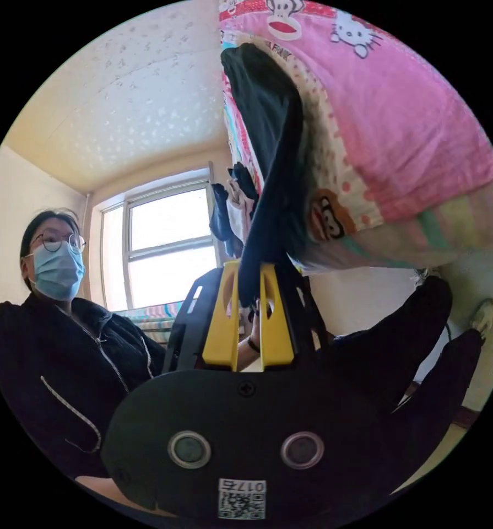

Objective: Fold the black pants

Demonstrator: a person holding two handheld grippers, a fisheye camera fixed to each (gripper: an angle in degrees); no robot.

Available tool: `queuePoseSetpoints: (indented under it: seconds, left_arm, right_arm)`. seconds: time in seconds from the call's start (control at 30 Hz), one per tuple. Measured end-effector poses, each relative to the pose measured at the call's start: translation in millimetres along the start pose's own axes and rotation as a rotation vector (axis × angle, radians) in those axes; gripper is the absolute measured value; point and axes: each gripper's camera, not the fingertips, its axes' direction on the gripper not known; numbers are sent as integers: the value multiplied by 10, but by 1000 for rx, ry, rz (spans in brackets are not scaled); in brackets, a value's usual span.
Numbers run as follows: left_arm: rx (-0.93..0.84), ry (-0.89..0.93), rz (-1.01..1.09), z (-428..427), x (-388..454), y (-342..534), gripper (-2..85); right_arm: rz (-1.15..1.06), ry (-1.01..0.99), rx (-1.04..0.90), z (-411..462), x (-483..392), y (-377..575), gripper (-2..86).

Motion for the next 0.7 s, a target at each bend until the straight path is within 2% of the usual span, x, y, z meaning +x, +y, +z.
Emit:
queuePoseSetpoints:
  seconds: [0.17,0.3,0.37,0.43,0.5,0.57,0.63,0.7]
  left_arm:
    - [-88,335,-28,418,-116,-215,130]
    - [-1,812,-44,510,-93,-394,53]
    - [57,880,3,346,89,-433,51]
    - [54,832,28,131,311,-440,51]
    - [-18,625,80,-193,685,-359,50]
    - [-124,477,119,-351,998,-225,49]
    - [-208,454,118,-462,1275,-28,49]
    - [-309,550,-15,-499,1517,266,50]
  right_arm:
    - [-209,-125,-43,-62,-597,-100,63]
    - [-280,-203,-29,-242,-912,-143,61]
    - [-318,-144,-52,-397,-1144,-96,61]
    - [-336,-28,-93,-502,-1319,16,62]
    - [-340,69,-150,-590,-1455,179,62]
    - [-273,58,-228,-736,-1535,455,62]
    - [-185,28,-282,-846,-1560,742,61]
    - [-107,0,-306,-959,-1616,1060,61]
